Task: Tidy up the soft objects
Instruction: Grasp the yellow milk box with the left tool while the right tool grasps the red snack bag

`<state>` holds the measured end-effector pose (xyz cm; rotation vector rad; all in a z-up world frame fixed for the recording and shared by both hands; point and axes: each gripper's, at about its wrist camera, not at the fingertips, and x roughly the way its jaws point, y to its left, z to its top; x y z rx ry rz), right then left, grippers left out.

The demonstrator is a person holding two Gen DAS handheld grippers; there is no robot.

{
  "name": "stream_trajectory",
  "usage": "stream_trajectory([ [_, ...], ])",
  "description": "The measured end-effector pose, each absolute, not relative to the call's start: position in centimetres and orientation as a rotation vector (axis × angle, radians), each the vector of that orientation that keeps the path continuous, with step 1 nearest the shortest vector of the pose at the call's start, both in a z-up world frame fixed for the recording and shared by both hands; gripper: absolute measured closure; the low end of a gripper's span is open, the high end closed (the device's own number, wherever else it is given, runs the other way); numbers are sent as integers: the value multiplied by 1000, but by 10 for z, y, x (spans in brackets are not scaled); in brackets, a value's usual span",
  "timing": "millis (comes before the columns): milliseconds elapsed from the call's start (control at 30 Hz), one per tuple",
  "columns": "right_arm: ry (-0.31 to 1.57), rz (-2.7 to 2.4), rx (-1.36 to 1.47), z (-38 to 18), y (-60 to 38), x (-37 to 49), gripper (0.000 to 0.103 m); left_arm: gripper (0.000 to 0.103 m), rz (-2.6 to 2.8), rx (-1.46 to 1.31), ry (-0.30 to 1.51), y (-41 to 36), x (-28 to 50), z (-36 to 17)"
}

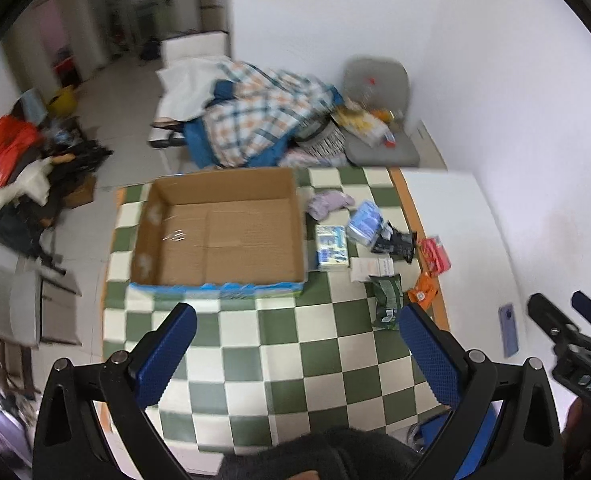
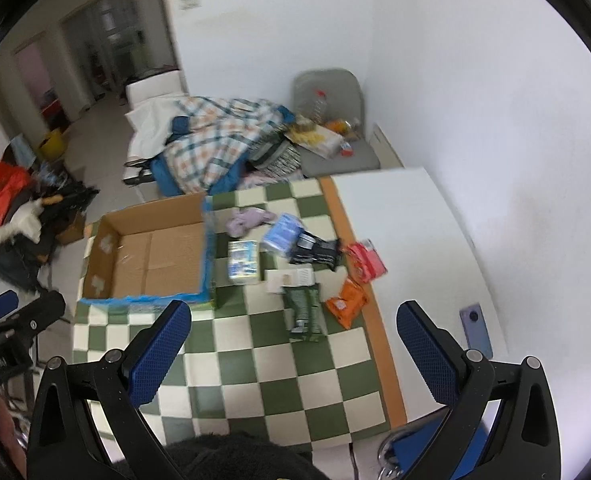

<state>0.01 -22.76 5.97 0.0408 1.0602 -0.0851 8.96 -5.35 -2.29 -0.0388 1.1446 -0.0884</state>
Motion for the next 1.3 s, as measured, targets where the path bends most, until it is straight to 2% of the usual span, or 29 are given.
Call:
stream_trajectory([
  [133,1153,-131,130,11,-282,44,0,0,-174,69,1276,-103,165,-84],
  [300,1303,-142,186,-87,-343,119,0,0,-259,194,1483,-173,253,-183],
  [500,1476,-144,153,-215,-399,204,0,6,-206,264,1735,-207,309,-302],
  [667,1587,-125,157,-293,-420,237,0,6,-120,259,1845,-212,321,-364],
  [867,1646,-88,162,-343,-416,248,0,6,-42,315,1841,-216,325,-398],
  [1200,1692,-40,115,-399,-403,269,0,6,24,357,1877,-186,325,-414],
  [1300,1715,-47,115,-418,-398,278,3,6,39,314,1869,-171,322,-418],
])
